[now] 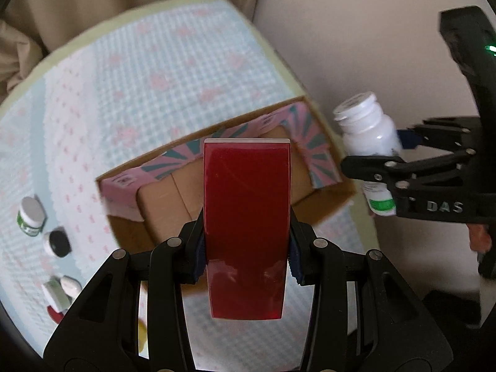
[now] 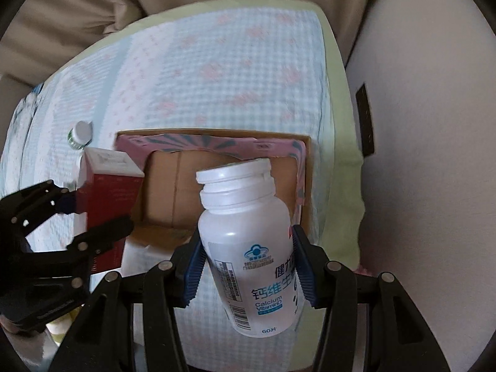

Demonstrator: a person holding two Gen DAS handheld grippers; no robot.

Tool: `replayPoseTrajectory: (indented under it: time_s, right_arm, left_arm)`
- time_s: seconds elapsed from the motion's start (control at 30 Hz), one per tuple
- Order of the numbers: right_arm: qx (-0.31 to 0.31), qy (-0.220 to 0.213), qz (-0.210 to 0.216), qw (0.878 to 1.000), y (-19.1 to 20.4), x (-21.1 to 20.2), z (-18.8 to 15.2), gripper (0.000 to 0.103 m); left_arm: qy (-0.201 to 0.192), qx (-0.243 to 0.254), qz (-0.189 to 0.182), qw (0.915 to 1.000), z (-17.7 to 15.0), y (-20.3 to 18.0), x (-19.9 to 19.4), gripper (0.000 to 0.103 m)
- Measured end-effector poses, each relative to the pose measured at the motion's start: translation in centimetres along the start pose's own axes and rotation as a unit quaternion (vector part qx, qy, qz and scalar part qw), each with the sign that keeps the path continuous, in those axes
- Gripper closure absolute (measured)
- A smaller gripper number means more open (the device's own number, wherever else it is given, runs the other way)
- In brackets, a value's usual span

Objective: Organize rigid objects
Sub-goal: 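Carry the red box with the left tool while the right tool carries the pill bottle to the cardboard box, then open both tools to release the red box and pill bottle into the box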

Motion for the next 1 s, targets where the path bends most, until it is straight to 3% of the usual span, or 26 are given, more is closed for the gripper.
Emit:
replayPoseTrajectory:
  time_s: [0.17,0.5,0.6,0.73,1.0]
  right_arm:
    - [0.038,0.029,0.030,0.998,-0.8,5.0,1.2,0.054]
    - [0.027,0.057,0.028,0.998,1.6,12.6,2.4,0.054]
    - [-0.011,0.047,-0.022,0.999,2.2,13.4,2.3,0.054]
    - [-0.045,0.039,-0.052,0.997,3.2,13.1,2.1,0.054]
    - [-0.006,0.056,-0.018,0.998,2.5,13.2,2.2,0.054]
  left_arm:
    - [0.035,-0.027,0.017,0.9989,1.0,3.2,5.4,0.065]
    - [0.089,-0.065,0.046,0.9929,-0.7,7.2,12.2,0.065]
    - [0.096,-0.070,0.057,0.9912,-1.8,8.1,12.9,0.065]
    - [0.095,-0.076,0.061,0.9907,-2.4,8.5,13.0,0.065]
    - [0.095,-0.045,0.084,0.9909,-2.3,8.4,12.0,0.065]
Point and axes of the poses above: each gripper's, at about its wrist camera, not at the fingertips, and x roughly the way its jaws point, y to its left, z to its top, the point moved 8 cm from there along x, roughly the way its jaws point, and after that the axes turned 11 degrees about -z, right-handed, at the moved point
